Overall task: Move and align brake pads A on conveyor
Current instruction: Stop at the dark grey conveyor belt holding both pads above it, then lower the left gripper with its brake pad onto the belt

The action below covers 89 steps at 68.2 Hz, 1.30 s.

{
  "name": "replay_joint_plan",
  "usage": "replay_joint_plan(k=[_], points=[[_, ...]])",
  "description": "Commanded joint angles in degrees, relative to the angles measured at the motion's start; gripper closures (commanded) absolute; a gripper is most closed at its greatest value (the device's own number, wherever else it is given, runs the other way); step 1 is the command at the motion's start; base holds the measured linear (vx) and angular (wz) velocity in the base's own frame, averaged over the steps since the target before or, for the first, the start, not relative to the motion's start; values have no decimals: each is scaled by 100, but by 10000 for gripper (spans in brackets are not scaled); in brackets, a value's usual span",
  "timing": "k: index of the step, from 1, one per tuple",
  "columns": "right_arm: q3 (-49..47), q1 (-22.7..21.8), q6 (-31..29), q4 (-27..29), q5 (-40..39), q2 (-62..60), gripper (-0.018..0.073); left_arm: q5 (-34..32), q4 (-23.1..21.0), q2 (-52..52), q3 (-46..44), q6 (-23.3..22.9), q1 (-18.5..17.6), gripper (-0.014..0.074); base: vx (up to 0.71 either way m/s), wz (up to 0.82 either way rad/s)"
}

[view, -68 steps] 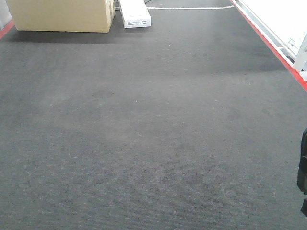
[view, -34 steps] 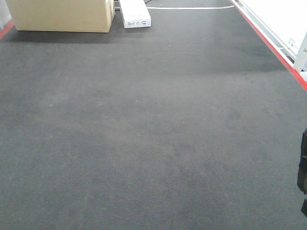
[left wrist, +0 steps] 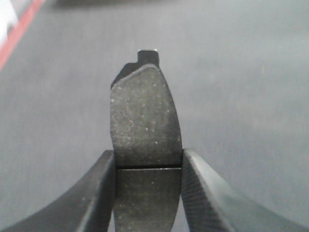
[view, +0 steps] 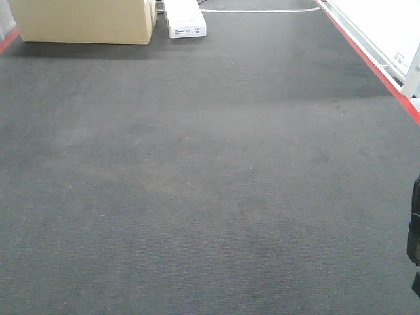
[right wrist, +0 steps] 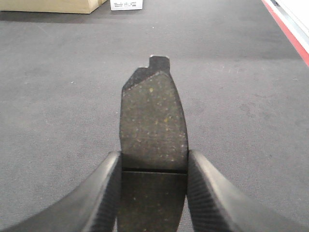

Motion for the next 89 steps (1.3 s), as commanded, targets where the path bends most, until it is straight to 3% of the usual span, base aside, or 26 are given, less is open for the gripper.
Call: replay_joint_plan(k=[1,18,25,31,42,62,89], points=[[-174,-6,-4,-15,-525,28,565,-642,-671,178,-285,509,-39,531,0,0],[-174,-6,-4,-15,-525,28,565,-654,-3051,1225,-763,2708,-532,530,0,0],[-174,-6,-4,-15,-525,28,565,-688,-3850,1839,-1030,3282,-884,530,0,0],[-174,-6,-4,-15,-525,28,565,-673,-4286,2351,-1243,3423,-1224,530,0,0],[-174,-6,-4,-15,-525,28,565,-623,-4324,3287,-1550,3261,-1682,530,0,0],[-174,-6,-4,-15,-525,28,565,-896,-4209,4722,-1592,2221,-1678,530,0,0],[-174,-6,-4,-15,-525,28,565,-705,-4209,5976,-1592,1745,-1678,530,0,0]])
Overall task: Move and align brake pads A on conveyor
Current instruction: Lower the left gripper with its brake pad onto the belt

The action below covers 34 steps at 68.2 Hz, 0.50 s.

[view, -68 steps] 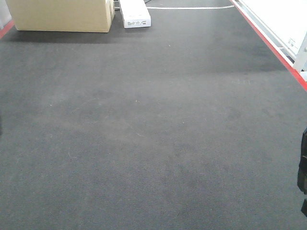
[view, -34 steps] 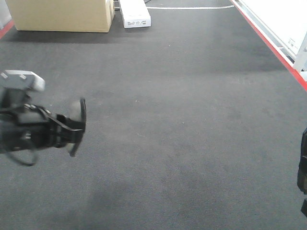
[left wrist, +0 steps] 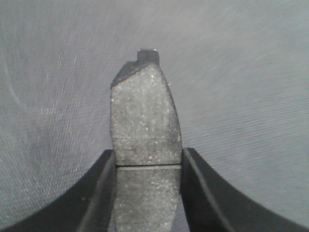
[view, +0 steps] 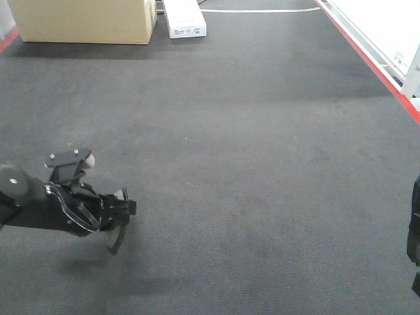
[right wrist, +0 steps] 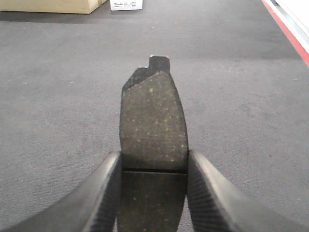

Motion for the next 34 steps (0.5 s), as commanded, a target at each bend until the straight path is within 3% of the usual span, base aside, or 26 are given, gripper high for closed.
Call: replay_joint_plan(k=[1,20,34], points=[[-174,-6,-4,-15,-525,28,565,-28,-122,-21,-196,-96,-27,530,0,0],[-174,-6,-4,-15,-525,28,565,-54,-127,113,-196,-96,-27,508,0,0],[-174,-6,-4,-15,-525,28,565,-31,-127,113,-196,-96,-27,405,0,0]])
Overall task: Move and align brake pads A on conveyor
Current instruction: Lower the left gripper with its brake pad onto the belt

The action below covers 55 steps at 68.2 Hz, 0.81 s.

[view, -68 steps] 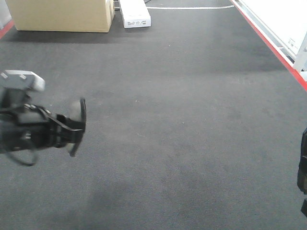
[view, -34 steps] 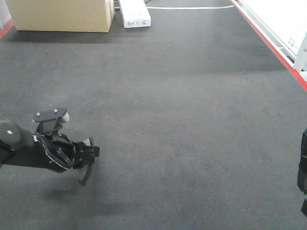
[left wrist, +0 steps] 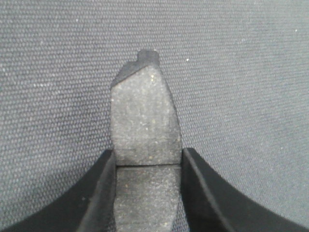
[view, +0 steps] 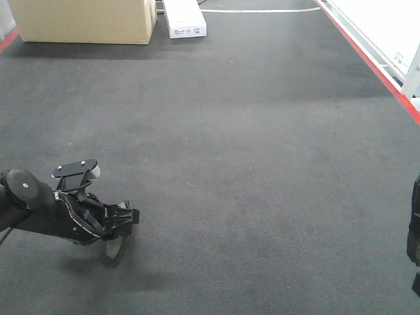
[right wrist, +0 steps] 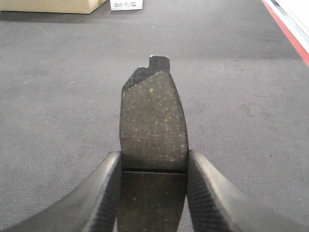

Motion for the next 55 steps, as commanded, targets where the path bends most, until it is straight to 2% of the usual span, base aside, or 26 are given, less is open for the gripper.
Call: replay_joint_plan(k=[1,15,55], points=[[-174,-6,-4,-15,-525,28,565,-138,-127,-203,-177,-48,-27,398,0,0],[-174,-6,-4,-15,-525,28,565,-124,-127,-203,-177,-48,-27,312,0,0],[-174,-6,-4,-15,-525,28,565,-36,-127,-203,-177,-48,-27,285,0,0]])
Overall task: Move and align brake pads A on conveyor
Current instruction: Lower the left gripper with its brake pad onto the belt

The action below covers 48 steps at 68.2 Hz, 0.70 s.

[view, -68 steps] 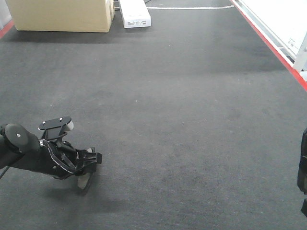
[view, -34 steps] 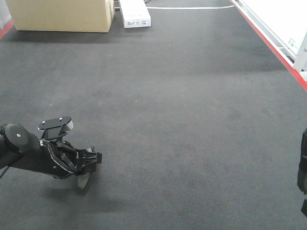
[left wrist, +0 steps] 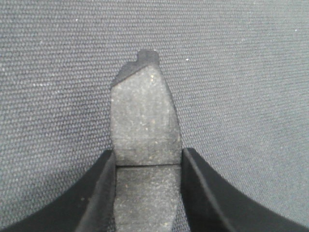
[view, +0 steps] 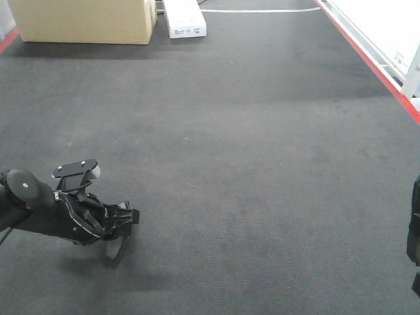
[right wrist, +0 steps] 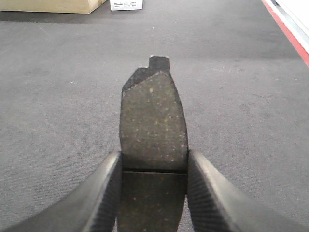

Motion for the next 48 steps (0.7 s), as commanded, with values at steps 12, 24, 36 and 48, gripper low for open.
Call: replay_joint_plan(k=[12,24,36,48], points=[[-174,-6,-4,-15,-525,28,565,-12,-127,-203,-177,-44,-27,234,0,0],[-174,-6,-4,-15,-525,28,565,-34,-127,-203,-177,-44,-27,213,0,0],[-174,-6,-4,-15,-525,28,565,57,-61,-406,-177,-14,-27,219,0,0],[-174,-6,-4,-15,-525,28,565,-121,346,-1157,-92,-40,-27,321,0,0]])
